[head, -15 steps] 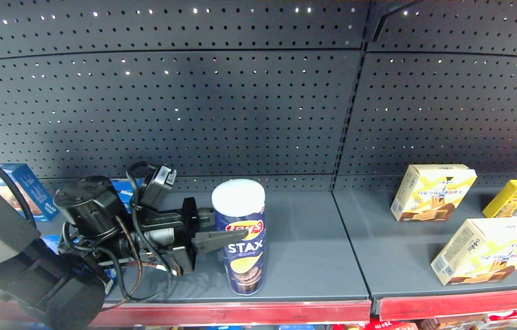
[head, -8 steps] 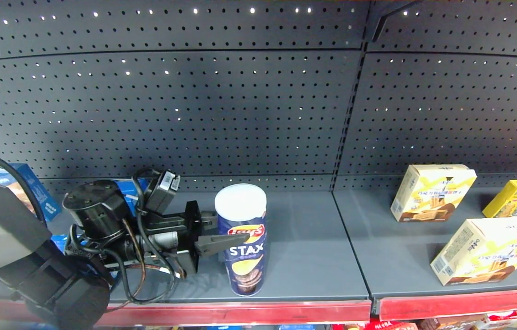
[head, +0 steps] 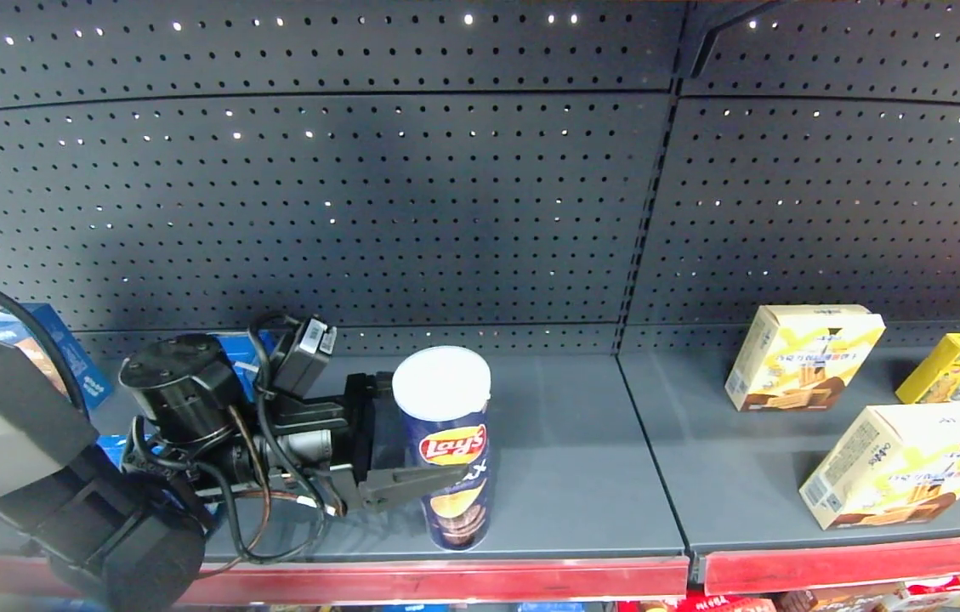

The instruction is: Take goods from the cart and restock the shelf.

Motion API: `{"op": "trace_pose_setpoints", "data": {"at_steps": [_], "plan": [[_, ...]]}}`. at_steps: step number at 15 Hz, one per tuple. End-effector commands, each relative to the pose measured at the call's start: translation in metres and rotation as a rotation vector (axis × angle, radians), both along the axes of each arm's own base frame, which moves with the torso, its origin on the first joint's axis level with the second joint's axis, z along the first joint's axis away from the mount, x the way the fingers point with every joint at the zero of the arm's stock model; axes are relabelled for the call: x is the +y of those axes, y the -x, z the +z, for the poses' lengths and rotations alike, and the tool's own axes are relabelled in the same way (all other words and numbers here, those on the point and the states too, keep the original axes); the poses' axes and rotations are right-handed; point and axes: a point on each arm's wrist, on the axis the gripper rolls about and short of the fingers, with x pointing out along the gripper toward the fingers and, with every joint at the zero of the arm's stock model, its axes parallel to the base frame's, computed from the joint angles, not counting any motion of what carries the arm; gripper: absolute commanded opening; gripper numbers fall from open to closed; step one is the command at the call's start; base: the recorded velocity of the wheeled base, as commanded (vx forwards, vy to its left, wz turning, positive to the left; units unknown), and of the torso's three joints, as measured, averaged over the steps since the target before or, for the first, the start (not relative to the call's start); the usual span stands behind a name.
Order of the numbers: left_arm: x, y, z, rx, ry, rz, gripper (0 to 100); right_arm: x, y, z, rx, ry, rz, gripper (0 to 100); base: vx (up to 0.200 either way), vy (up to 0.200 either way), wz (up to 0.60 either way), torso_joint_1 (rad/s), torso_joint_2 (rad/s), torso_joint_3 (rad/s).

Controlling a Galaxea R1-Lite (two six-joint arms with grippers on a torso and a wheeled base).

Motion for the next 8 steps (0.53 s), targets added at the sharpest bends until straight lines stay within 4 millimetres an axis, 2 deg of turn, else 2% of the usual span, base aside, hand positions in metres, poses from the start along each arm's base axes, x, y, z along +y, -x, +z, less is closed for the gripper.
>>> {"op": "trace_pose_setpoints", "data": {"at_steps": [1,2,3,5,8], "plan": [[0.004,0.003,0.01,-0.034,0.01,0.01,100,0.0,0.0,0.0,0.001,0.0,0.0,0,0.0,0.0,0.0,0.0,0.0,0.0],[0.004,0.003,0.01,-0.034,0.01,0.01,100,0.0,0.0,0.0,0.001,0.0,0.0,0,0.0,0.0,0.0,0.0,0.0,0.0],[0.01,0.01,0.017,-0.049,0.014,0.021,100,0.0,0.0,0.0,0.004,-0.001,0.001,0,0.0,0.0,0.0,0.0,0.0,0.0],[0.017,0.02,0.017,-0.049,0.007,0.039,100,0.0,0.0,0.0,0.004,-0.001,0.001,0,0.0,0.0,0.0,0.0,0.0,0.0],[0.039,0.034,0.011,-0.06,-0.015,0.106,100,0.0,0.0,-0.001,0.006,-0.001,0.001,0,0.0,0.0,0.0,0.0,0.0,0.0]]}}
